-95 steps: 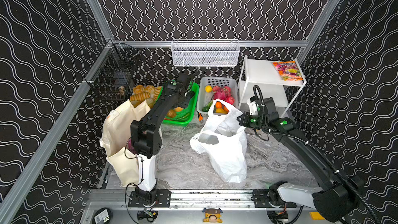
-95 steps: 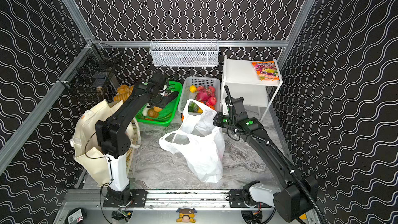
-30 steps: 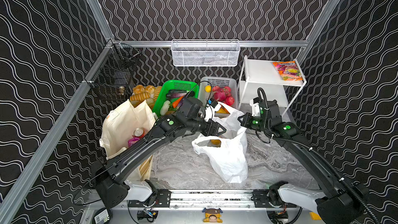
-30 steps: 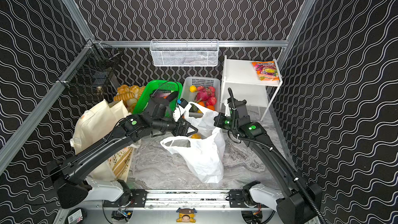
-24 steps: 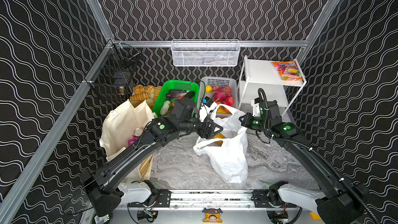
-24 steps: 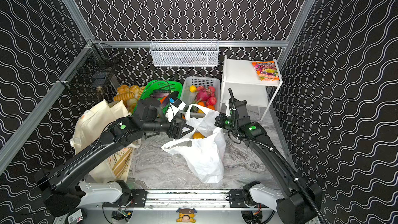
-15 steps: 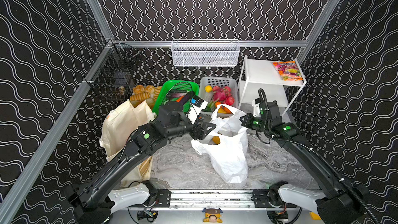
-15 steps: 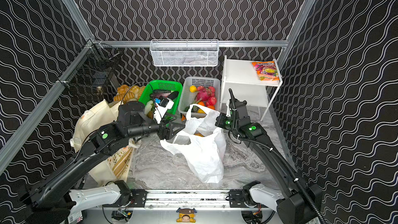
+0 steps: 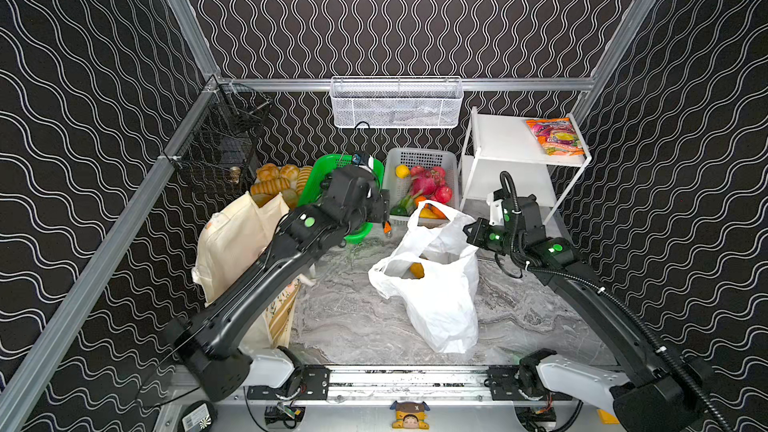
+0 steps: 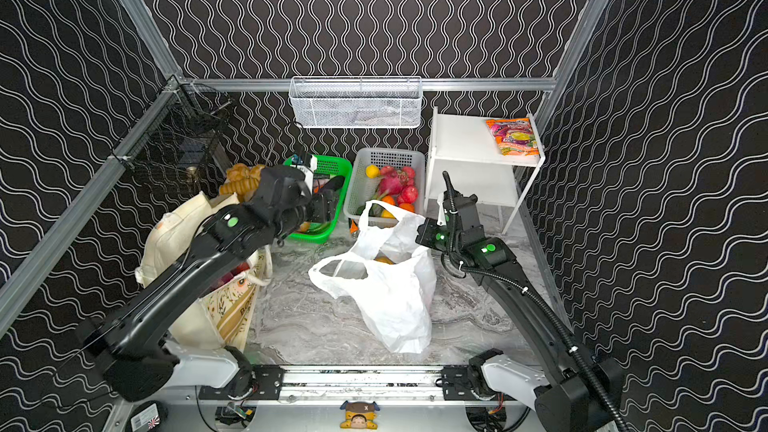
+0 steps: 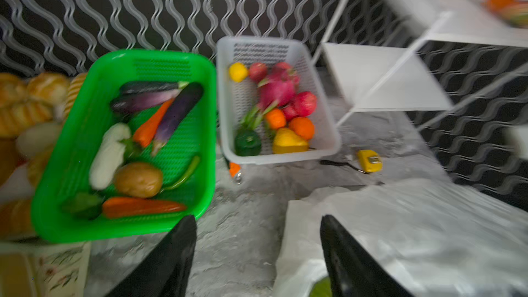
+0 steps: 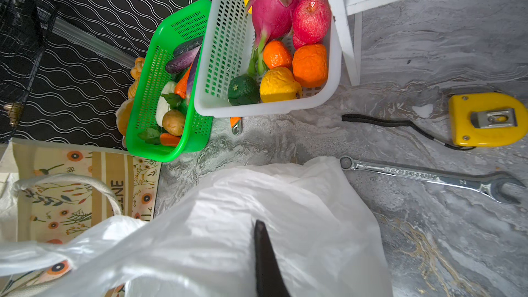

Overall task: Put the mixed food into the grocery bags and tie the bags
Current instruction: 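Reach the left gripper back into the green basket toward the brown potato, then grasp the brown potato with the left gripper and lift it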

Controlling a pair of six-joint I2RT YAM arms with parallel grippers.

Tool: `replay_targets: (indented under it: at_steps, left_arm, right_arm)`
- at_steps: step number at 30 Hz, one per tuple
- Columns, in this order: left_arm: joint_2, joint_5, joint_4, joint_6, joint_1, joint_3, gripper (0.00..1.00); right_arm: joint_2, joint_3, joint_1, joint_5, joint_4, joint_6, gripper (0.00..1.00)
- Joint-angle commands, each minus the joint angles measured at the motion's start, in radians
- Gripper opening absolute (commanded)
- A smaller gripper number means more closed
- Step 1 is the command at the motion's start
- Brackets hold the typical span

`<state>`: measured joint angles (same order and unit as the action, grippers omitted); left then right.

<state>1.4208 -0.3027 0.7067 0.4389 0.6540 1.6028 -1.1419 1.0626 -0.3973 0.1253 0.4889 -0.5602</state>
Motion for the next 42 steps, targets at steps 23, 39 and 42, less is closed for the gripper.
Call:
replay_targets:
  at_steps: [23,39,42]
  left_arm:
    - [0.757,-0.153,0.347,0.381,-0.348,0.381,0.78]
    - [0.922,-0.172,0.393,0.401,-0.379,0.484,0.85]
    - [0.948,-0.165,0.403,0.398,-0.38,0.498,0.86]
  right_arm:
    - [0.003,0.022,-0.002,0.008,-0.014,-0.001,0.05]
    - [-0.008,0.025,-0.002,0.013,-0.004,0.008,0.05]
    - [-0.005,0.025,-0.002,0.013,-0.007,0.003,0.05]
